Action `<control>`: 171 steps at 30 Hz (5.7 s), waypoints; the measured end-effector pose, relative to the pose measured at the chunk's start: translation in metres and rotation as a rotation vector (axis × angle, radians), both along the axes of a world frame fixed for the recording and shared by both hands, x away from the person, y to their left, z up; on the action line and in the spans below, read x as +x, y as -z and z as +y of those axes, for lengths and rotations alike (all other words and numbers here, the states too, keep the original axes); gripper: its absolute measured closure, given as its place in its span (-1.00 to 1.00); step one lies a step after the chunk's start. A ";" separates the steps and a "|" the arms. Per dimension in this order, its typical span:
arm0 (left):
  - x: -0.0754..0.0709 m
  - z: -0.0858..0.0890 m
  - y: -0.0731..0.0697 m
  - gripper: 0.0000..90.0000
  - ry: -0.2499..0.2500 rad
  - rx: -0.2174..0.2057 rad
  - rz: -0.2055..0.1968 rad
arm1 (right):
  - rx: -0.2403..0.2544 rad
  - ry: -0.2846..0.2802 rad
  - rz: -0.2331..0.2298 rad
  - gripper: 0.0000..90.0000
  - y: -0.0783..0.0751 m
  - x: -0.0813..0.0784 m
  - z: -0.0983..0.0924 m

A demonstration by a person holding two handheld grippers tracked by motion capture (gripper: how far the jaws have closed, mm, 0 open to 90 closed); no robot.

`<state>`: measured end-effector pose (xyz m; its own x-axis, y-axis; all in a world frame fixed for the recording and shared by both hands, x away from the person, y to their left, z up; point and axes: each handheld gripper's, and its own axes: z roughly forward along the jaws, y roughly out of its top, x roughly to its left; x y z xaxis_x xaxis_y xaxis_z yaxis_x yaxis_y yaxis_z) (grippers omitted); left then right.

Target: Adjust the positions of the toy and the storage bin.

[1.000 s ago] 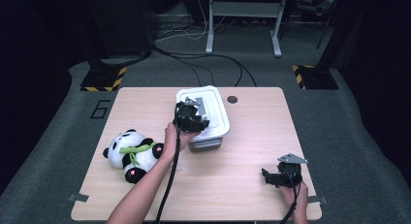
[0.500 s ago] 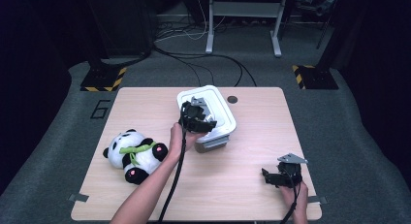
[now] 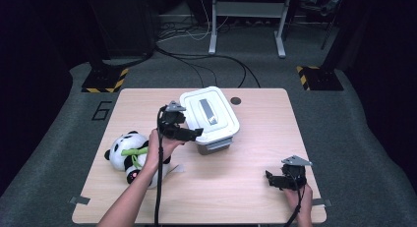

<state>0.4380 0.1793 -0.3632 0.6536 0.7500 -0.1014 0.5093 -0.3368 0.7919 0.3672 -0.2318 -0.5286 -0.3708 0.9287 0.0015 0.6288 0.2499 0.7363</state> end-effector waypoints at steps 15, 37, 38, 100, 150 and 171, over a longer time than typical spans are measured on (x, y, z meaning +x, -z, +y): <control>-0.052 0.087 0.000 -0.98 -0.103 -0.003 -0.055 | 0.001 0.005 0.001 -0.80 0.000 0.000 0.000; -0.125 0.186 0.053 -1.00 -0.108 0.030 -0.097 | -0.001 0.007 0.001 -0.80 0.000 0.000 0.000; -0.133 0.197 0.061 -1.00 -0.121 0.015 -0.094 | 0.000 0.008 0.002 -0.80 0.000 0.000 0.001; -0.118 0.232 0.170 -0.99 -0.422 0.129 0.052 | 0.060 -0.075 -0.049 0.10 -0.133 0.106 0.131; -0.118 0.231 0.170 -0.99 -0.427 0.131 0.053 | -0.067 -0.212 -0.015 0.27 -0.142 0.148 0.223; -0.118 0.232 0.170 -0.99 -0.434 0.127 0.052 | 0.003 -0.331 -0.021 0.49 -0.137 0.120 0.202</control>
<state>0.3198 0.4108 -0.5333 0.2726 0.9620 -0.0152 0.6625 -0.1763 0.7281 0.4871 -0.0297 -0.3921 -0.6526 0.7577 -0.0065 0.4985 0.4358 0.7494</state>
